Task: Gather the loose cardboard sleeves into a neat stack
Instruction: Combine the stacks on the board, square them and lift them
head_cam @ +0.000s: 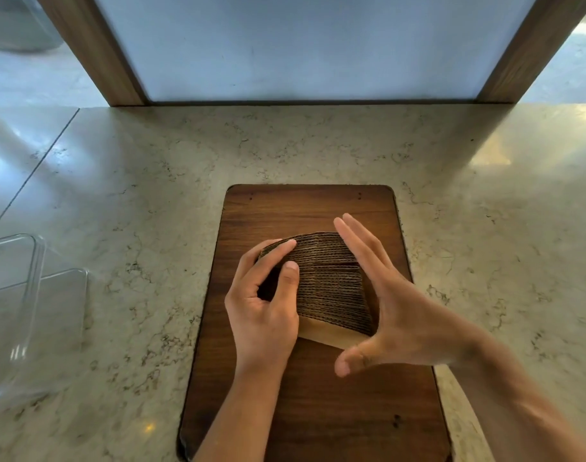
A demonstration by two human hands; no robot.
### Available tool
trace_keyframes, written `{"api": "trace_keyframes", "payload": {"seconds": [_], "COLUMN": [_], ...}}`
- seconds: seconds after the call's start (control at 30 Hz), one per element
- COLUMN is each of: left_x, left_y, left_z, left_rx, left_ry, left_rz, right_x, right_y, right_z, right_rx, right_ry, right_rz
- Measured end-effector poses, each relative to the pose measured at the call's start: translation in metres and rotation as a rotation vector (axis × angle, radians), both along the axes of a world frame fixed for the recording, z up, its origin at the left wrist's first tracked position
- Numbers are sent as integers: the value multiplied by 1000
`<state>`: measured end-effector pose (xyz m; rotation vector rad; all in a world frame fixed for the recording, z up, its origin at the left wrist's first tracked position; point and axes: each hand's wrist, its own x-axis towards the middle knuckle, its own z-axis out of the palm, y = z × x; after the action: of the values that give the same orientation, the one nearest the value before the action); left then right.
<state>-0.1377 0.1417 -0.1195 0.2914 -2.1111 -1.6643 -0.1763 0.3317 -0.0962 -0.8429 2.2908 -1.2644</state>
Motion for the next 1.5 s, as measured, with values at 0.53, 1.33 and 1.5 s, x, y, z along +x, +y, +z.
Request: {"api": "trace_keyframes", "payload": {"seconds": [0.53,1.33,1.5], "left_x": [10,-11,-10], "left_y": [-13,-71,-71], "left_z": [1,3,5], "left_rx": [241,-290,-171], "left_ry": [40,-264,-259], "left_rz": [-251,-732,-644], "right_x": [-4,-6,-3], "right_y": [-4,-5,-10], "right_z": [-10,-17,-9], "right_rx": [15,-40,-52], "right_ry": [232,131,23], "right_rz": [-100,-121,-144]}}
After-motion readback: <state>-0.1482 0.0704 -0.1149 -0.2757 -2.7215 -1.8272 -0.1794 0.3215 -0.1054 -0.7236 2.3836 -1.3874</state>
